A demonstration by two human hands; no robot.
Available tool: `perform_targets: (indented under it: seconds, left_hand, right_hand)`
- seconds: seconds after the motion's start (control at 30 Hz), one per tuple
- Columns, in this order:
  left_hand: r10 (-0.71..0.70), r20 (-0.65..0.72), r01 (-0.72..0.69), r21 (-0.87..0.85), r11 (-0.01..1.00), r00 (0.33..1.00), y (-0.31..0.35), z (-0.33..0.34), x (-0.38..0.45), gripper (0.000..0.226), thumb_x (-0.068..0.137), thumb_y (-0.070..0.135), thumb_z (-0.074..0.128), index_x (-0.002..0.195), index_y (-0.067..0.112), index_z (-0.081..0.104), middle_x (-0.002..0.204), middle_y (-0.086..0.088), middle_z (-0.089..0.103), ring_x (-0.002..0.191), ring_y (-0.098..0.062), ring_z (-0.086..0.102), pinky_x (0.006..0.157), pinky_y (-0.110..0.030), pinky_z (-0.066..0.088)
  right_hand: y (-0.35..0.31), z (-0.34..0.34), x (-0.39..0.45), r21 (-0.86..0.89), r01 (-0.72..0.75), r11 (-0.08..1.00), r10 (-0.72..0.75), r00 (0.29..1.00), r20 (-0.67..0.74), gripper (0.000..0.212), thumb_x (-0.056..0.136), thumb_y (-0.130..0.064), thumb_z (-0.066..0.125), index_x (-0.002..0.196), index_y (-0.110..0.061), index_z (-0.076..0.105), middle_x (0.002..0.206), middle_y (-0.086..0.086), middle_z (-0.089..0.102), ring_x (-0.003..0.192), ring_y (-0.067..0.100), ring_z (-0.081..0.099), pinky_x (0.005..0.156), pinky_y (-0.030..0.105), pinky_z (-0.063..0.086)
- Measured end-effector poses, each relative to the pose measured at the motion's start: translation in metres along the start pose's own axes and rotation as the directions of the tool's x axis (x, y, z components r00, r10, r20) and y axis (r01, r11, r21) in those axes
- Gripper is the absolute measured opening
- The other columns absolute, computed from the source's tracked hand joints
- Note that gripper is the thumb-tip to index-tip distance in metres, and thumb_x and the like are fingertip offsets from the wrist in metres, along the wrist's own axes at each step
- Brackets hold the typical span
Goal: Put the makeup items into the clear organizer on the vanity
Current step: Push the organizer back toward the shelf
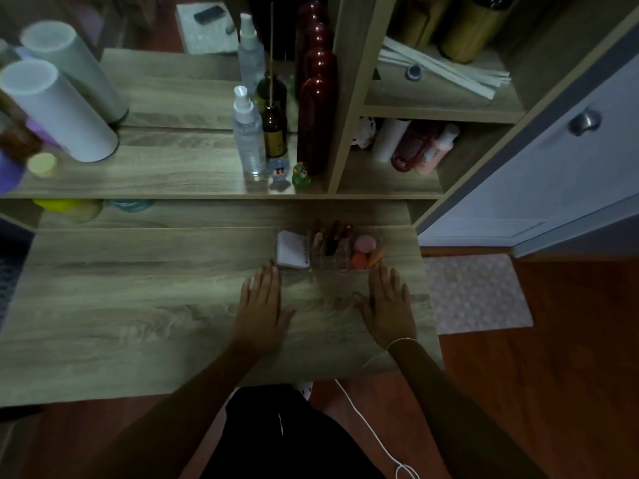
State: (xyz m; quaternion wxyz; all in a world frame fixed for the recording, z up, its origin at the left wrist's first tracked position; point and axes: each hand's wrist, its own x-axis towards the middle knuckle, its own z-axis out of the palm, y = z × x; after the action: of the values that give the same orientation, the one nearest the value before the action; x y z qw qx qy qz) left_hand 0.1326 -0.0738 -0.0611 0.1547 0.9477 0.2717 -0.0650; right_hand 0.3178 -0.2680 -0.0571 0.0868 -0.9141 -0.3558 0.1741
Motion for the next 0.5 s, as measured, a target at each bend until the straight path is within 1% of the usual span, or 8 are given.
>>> perform_targets:
  seconds: [0.13,0.27,0.37,0.5]
  left_hand:
    - [-0.003,0.001,0.003,0.007,1.0,1.0,0.007,0.003,0.006,0.08,0.089,0.056,0.022,0.148,0.006,0.005,0.156,-0.014,0.003,0.142,-0.024,-0.004,0.113,-0.044,-0.002]
    - [-0.007,0.002,0.007,0.028,1.0,1.0,0.012,0.002,0.011,0.08,0.089,0.058,0.015,0.148,0.007,0.001,0.155,-0.012,-0.004,0.141,-0.023,-0.009,0.112,-0.043,-0.006]
    - [0.003,-0.007,-0.003,0.031,1.0,1.0,0.014,0.0,0.014,0.079,0.089,0.057,0.016,0.148,0.006,0.005,0.156,-0.014,0.002,0.141,-0.022,-0.007,0.113,-0.043,-0.004]
    - [-0.001,-0.022,0.002,0.041,0.999,1.0,0.018,0.0,0.018,0.078,0.091,0.055,0.021,0.146,0.002,0.01,0.155,-0.017,0.013,0.143,-0.026,0.005,0.115,-0.047,0.006]
  right_hand:
    - [0.007,-0.004,0.005,0.018,-0.005,1.0,0.005,1.0,0.006,0.072,0.093,-0.058,0.025,0.149,-0.024,-0.007,0.16,0.002,-0.002,0.146,0.03,-0.005,0.118,0.051,0.002]
    - [0.012,-0.005,0.011,0.026,-0.006,1.0,0.006,1.0,0.001,0.071,0.095,-0.056,0.028,0.149,-0.024,-0.006,0.16,0.002,-0.001,0.146,0.029,-0.004,0.118,0.052,0.003]
    - [0.014,-0.007,0.016,0.025,-0.026,0.999,0.025,1.0,0.012,0.07,0.095,-0.056,0.027,0.149,-0.023,-0.004,0.161,0.004,0.001,0.146,0.031,-0.003,0.119,0.054,0.006]
    - [0.015,-0.009,0.02,0.041,-0.035,0.999,0.035,0.999,0.013,0.071,0.094,-0.058,0.024,0.149,-0.024,-0.003,0.161,0.003,0.002,0.147,0.03,-0.002,0.119,0.054,0.008]
